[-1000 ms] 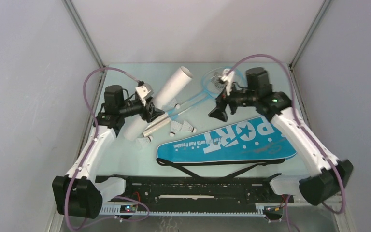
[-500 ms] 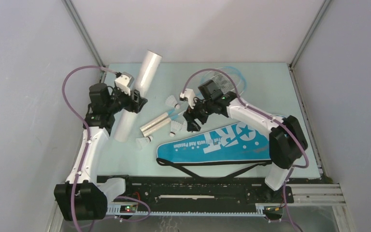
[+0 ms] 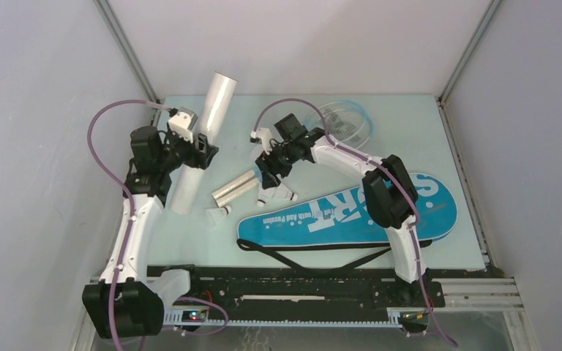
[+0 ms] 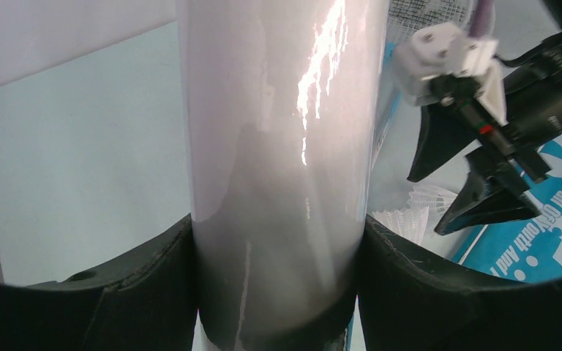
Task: Pack up the badminton gear
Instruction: Pick up the shuttlecock at the center of the board.
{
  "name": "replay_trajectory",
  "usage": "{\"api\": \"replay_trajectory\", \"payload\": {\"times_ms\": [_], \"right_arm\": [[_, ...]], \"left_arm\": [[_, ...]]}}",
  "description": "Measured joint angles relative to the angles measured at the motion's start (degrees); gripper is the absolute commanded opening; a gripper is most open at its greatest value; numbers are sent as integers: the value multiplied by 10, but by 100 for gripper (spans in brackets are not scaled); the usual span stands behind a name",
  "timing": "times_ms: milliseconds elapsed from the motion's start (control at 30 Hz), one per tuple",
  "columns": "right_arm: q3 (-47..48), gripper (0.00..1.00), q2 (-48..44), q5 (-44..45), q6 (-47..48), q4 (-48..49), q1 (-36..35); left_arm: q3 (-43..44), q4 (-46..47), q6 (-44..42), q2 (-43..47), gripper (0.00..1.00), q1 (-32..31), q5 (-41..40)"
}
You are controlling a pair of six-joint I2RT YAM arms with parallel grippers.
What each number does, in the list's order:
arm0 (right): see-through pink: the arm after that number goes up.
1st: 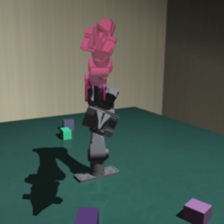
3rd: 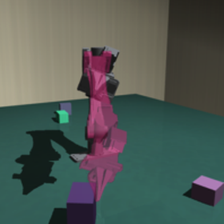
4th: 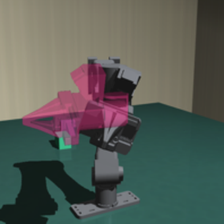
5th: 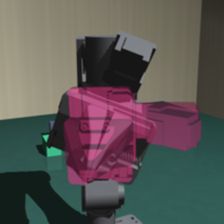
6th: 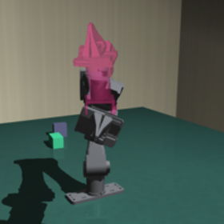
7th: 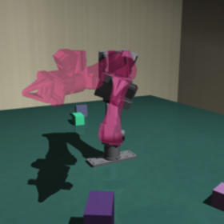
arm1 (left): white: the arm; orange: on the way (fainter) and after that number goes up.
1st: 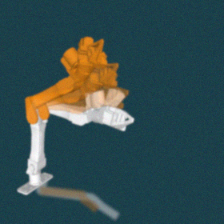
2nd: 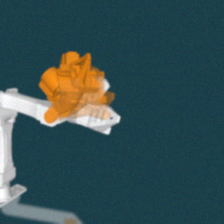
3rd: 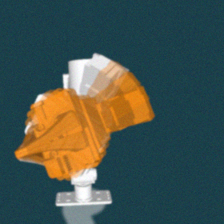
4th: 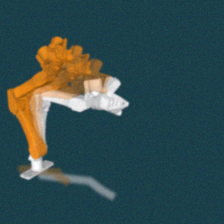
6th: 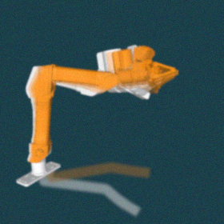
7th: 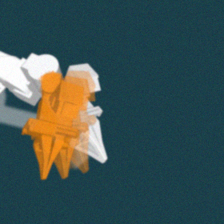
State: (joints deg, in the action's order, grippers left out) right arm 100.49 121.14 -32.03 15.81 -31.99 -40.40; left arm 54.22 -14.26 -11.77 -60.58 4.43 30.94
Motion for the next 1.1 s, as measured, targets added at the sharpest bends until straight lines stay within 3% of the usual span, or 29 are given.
{"api": "replay_trajectory", "payload": {"times_ms": [500,1100], "right_arm": [[42,59,59,-31,-1,-47,-10],[97,0,80,-75,-1,-90,-12]], "left_arm": [[0,0,0,6,10,1,14],[0,0,0,6,10,2,34]]}}
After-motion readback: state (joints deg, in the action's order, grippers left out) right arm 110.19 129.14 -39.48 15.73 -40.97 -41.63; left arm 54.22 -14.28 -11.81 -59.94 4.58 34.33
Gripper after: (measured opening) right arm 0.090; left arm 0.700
